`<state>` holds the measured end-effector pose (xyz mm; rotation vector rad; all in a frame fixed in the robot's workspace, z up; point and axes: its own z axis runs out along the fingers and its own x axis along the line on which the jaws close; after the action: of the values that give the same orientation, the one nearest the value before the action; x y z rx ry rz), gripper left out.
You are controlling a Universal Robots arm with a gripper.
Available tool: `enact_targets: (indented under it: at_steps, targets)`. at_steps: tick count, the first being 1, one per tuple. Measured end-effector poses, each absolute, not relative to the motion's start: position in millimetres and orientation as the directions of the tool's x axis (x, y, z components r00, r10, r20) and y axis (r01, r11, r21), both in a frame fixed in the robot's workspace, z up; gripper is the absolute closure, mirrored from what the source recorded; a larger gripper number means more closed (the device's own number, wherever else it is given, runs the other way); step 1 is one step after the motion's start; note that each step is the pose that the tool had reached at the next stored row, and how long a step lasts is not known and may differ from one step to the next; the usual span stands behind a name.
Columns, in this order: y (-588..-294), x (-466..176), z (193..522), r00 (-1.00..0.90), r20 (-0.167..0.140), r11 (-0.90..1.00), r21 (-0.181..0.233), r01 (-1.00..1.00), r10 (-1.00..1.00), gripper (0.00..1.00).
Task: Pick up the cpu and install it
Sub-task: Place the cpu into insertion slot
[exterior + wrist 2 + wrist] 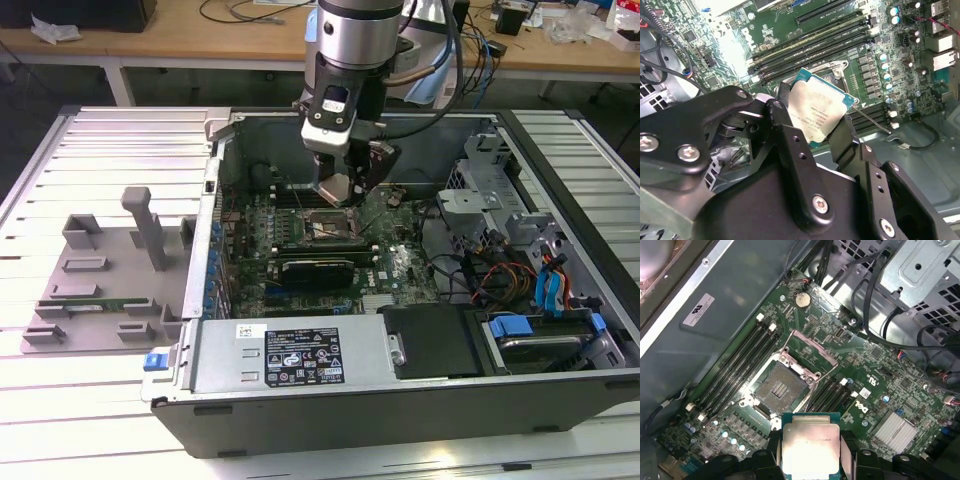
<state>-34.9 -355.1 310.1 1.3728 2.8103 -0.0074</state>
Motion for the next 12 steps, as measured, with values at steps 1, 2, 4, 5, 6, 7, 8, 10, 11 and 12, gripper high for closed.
enact_targets:
  at_steps: [1, 2, 4, 5, 6, 7, 8, 10, 11, 12]
  targets:
    - [-355.1, -34.9, 310.1, -0.611, -0.015, 0.612, 0.002, 0.791, 0.791, 0.45]
    - [-355.1, -34.9, 310.1, -0.609, -0.015, 0.609, 0.002, 0.793, 0.793, 0.45]
    - [-355.1, -34.9, 310.1, -0.596, -0.015, 0.596, 0.002, 0.803, 0.803, 0.45]
    - [-355.1, -34.9, 310.1, -0.592, -0.015, 0.592, 0.002, 0.806, 0.806, 0.45]
    - [-355.1, -34.9, 310.0, -0.589, -0.015, 0.589, 0.002, 0.808, 0.808, 0.45]
    - [-355.1, -34.9, 310.1, -0.585, -0.015, 0.585, 0.002, 0.811, 0.811, 0.45]
    - [-355.1, -34.9, 310.0, -0.582, -0.015, 0.582, 0.002, 0.813, 0.813, 0.45]
    - [-355.1, -34.9, 310.0, -0.57, -0.015, 0.57, 0.002, 0.822, 0.821, 0.45]
    - [-355.1, -34.9, 310.0, -0.567, -0.015, 0.567, 0.002, 0.824, 0.824, 0.45]
    - [-355.1, -34.9, 310.0, -0.563, -0.015, 0.563, 0.002, 0.827, 0.827, 0.45]
